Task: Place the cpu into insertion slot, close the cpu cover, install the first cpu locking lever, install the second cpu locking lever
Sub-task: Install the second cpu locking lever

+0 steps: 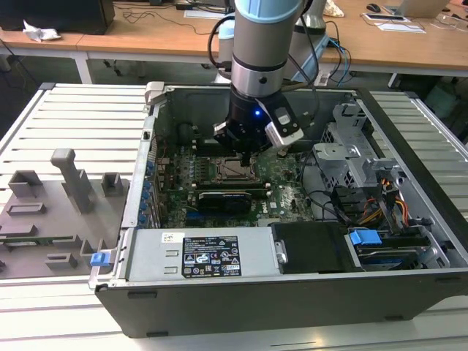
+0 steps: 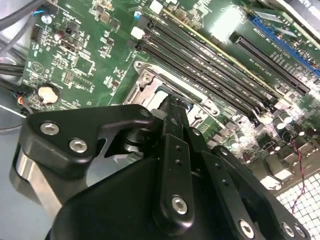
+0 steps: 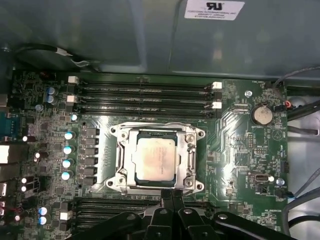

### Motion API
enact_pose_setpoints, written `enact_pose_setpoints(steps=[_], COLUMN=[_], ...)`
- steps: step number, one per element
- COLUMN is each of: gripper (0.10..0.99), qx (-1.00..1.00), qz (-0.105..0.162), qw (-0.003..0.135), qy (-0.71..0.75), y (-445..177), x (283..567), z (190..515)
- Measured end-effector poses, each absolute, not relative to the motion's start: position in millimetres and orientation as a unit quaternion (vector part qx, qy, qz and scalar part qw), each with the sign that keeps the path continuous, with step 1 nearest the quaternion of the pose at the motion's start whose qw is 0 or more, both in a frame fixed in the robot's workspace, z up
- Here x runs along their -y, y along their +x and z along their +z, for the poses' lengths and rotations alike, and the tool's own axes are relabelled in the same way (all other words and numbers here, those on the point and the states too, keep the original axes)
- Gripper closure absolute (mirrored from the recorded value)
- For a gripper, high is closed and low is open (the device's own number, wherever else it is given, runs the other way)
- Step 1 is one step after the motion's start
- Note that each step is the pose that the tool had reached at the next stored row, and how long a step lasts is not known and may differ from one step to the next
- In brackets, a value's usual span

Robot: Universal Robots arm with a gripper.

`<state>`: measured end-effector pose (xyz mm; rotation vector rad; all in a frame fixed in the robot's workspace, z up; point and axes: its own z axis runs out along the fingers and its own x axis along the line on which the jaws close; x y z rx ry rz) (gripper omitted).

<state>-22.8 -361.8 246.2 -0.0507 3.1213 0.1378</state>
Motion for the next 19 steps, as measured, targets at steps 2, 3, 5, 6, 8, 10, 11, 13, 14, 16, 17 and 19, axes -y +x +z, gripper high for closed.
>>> enact_pose_setpoints(steps=[2, 3, 5, 6, 8, 10, 11, 13, 14, 16, 17, 19], gripper=[0.980, 0.980, 0.980, 0.980, 0.980, 0.980, 0.980, 0.980, 0.980, 0.980, 0.980, 0.980], qx=[-0.999, -0.999, -0.999, -0.999, -0.999, -0.999, -0.999, -0.999, -0.999, -0.999, -0.999, -0.999], qz=[0.044, 0.044, 0.044, 0.044, 0.044, 0.044, 0.044, 0.044, 0.044, 0.044, 0.044, 0.044], qw=[0.008, 0.008, 0.008, 0.008, 0.008, 0.008, 0.008, 0.008, 0.008, 0.009, 0.008, 0.008], qy=[-0.016, -0.016, -0.016, -0.016, -0.016, -0.016, -0.016, -0.016, -0.016, -0.016, -0.016, -0.016], y=[-29.0, -33.7, -38.9, -42.1, -44.6, -45.4, -46.9, -50.8, -52.3, -58.8, -60.4, -62.5], x=[364.1, 364.6, 365.5, 366.2, 367.3, 369.4, 370.2, 371.2, 371.5, 371.8, 372.0, 372.3], z=[242.9, 241.6, 241.0, 240.6, 240.3, 240.0, 240.0, 240.0, 239.9, 238.7, 238.1, 234.5])
